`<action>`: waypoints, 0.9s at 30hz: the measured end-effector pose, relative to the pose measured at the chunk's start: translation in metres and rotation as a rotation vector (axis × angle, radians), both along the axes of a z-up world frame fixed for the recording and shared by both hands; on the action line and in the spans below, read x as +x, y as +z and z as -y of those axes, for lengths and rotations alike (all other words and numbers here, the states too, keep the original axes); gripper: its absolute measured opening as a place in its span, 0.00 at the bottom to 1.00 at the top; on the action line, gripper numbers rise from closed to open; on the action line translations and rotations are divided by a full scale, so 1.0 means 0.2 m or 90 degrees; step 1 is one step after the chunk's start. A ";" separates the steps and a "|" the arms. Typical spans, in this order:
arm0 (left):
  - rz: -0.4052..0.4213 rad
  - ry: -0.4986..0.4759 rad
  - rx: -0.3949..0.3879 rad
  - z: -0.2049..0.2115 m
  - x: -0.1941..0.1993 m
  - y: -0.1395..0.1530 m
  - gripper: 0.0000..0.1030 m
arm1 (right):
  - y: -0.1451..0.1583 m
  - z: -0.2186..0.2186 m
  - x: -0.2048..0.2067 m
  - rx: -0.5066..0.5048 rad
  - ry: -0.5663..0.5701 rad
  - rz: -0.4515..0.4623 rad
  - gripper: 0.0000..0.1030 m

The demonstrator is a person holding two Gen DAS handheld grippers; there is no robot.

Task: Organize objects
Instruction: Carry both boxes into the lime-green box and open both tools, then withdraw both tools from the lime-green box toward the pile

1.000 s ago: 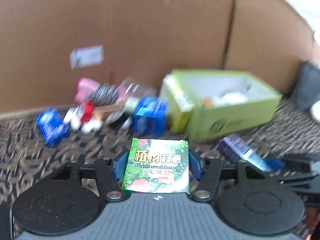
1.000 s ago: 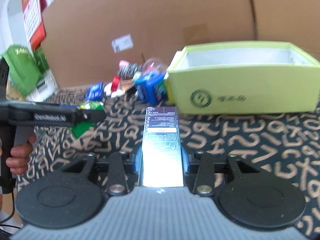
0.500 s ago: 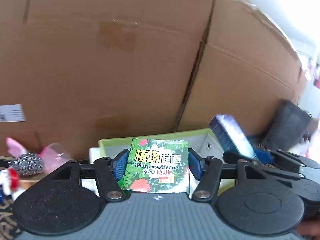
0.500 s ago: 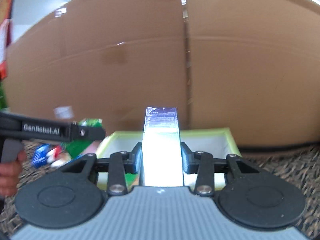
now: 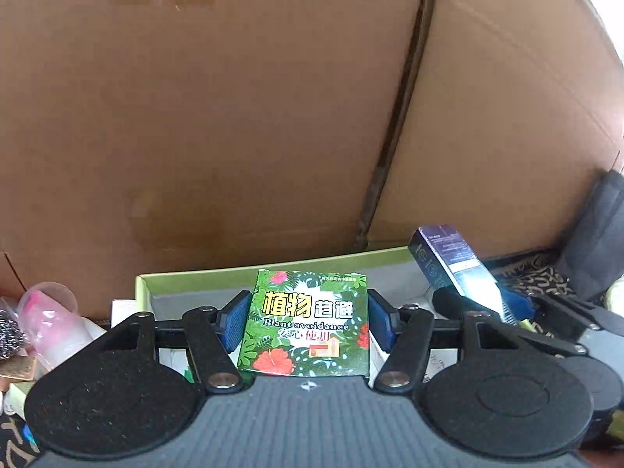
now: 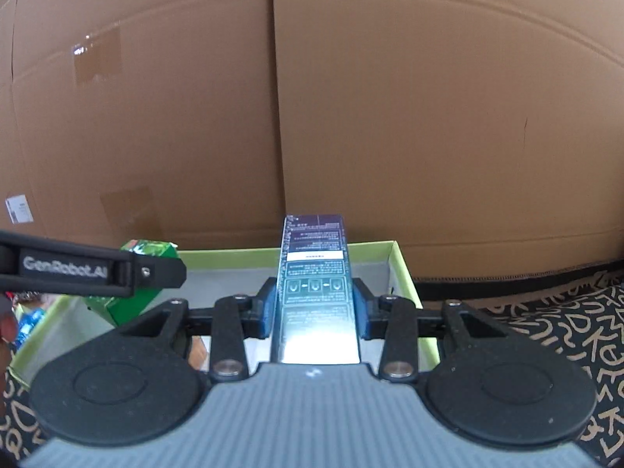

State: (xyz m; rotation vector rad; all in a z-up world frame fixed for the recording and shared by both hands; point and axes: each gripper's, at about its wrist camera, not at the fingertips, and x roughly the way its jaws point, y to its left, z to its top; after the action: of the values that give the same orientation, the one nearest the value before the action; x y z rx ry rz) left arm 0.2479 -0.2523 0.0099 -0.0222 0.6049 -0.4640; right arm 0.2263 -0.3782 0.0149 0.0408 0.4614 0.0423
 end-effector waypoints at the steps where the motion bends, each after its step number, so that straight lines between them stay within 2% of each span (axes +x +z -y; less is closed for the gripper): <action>1: -0.003 -0.001 0.000 0.01 0.01 -0.01 0.63 | 0.00 0.00 0.00 0.000 0.002 -0.001 0.37; 4: -0.009 -0.001 -0.007 0.02 0.02 -0.03 0.63 | -0.01 -0.01 0.01 -0.019 -0.007 0.001 0.37; 5: -0.009 0.000 -0.019 0.02 0.04 -0.03 0.67 | -0.01 -0.01 0.01 -0.035 -0.015 0.002 0.38; 6: -0.010 -0.003 -0.040 -0.02 0.03 -0.03 0.75 | -0.02 -0.02 0.02 -0.052 -0.020 0.003 0.51; 7: -0.016 -0.008 -0.056 -0.04 0.02 -0.03 0.88 | -0.02 -0.02 0.03 -0.063 -0.029 0.000 0.63; 8: -0.016 -0.006 -0.063 -0.05 0.02 -0.03 0.90 | -0.01 -0.02 0.02 -0.069 -0.041 0.010 0.79; 11: 0.012 -0.005 -0.063 -0.09 -0.02 -0.01 0.90 | 0.02 0.00 -0.03 -0.057 -0.036 0.036 0.82; 16: 0.029 0.002 -0.077 -0.19 -0.09 0.05 0.91 | 0.05 -0.01 -0.15 -0.039 -0.038 0.067 0.98; 20: 0.063 0.019 -0.090 -0.33 -0.30 0.11 0.91 | 0.04 -0.04 -0.29 -0.041 -0.043 0.082 1.00; 23: 0.073 0.034 -0.106 -0.44 -0.46 0.09 0.91 | 0.02 -0.08 -0.46 -0.044 -0.024 0.089 1.00; 27: 0.069 0.066 -0.096 -0.62 -0.66 0.02 0.91 | -0.01 -0.16 -0.63 -0.025 0.019 0.094 1.00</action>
State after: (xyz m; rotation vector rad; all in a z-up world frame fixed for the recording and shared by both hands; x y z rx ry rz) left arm 0.1163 -0.1284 0.0139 -0.1702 0.4583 -0.4061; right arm 0.0996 -0.3455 0.0125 -0.0083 0.3153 0.0654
